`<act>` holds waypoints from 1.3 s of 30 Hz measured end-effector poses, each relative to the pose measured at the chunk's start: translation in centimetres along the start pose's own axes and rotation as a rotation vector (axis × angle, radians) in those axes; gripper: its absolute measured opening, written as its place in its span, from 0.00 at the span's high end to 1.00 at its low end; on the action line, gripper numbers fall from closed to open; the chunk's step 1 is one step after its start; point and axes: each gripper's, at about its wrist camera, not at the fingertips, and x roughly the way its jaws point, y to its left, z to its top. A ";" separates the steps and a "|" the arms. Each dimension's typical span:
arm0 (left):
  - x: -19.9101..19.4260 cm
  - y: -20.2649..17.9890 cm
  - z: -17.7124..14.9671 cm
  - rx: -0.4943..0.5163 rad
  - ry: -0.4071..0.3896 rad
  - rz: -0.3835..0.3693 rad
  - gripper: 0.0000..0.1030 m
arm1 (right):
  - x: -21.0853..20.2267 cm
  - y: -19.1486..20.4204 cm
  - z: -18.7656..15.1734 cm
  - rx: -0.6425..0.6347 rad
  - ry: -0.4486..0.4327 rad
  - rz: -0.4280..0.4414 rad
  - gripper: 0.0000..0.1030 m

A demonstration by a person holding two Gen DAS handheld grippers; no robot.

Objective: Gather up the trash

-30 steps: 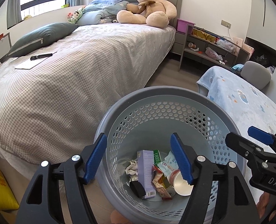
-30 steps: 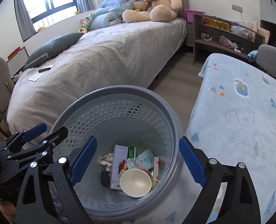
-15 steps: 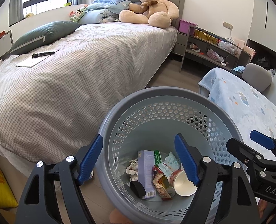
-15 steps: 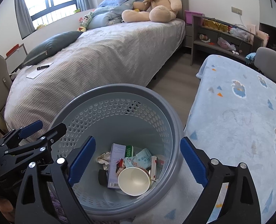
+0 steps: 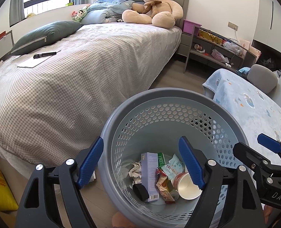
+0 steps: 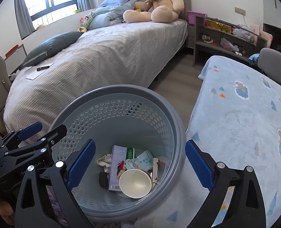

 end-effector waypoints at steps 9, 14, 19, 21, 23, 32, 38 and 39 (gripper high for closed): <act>0.1 0.0 0.0 0.003 0.007 0.001 0.22 | 0.0 0.0 0.0 0.003 0.002 0.001 0.08; 0.1 -0.1 0.0 0.006 0.007 0.005 0.22 | 0.0 0.1 -0.1 0.001 0.003 0.000 0.08; 0.2 -0.1 -0.1 0.008 0.006 0.008 0.22 | 0.1 0.1 0.0 0.002 0.003 -0.001 0.08; 0.1 -0.1 -0.1 0.009 0.004 0.013 0.22 | 0.1 0.1 0.0 0.002 0.003 0.000 0.08; 0.1 -0.1 -0.1 0.010 0.004 0.012 0.22 | 0.1 0.1 0.0 0.001 0.003 -0.001 0.08; 0.0 -0.1 -0.1 0.011 0.004 0.013 0.22 | 0.1 0.2 0.0 -0.001 0.003 -0.001 0.08; 0.0 -0.2 -0.1 0.008 0.002 0.014 0.22 | 0.1 0.3 0.0 -0.005 0.002 -0.001 0.08; 0.0 -0.2 -0.1 0.008 0.002 0.014 0.22 | 0.1 0.3 0.0 -0.004 0.002 0.000 0.08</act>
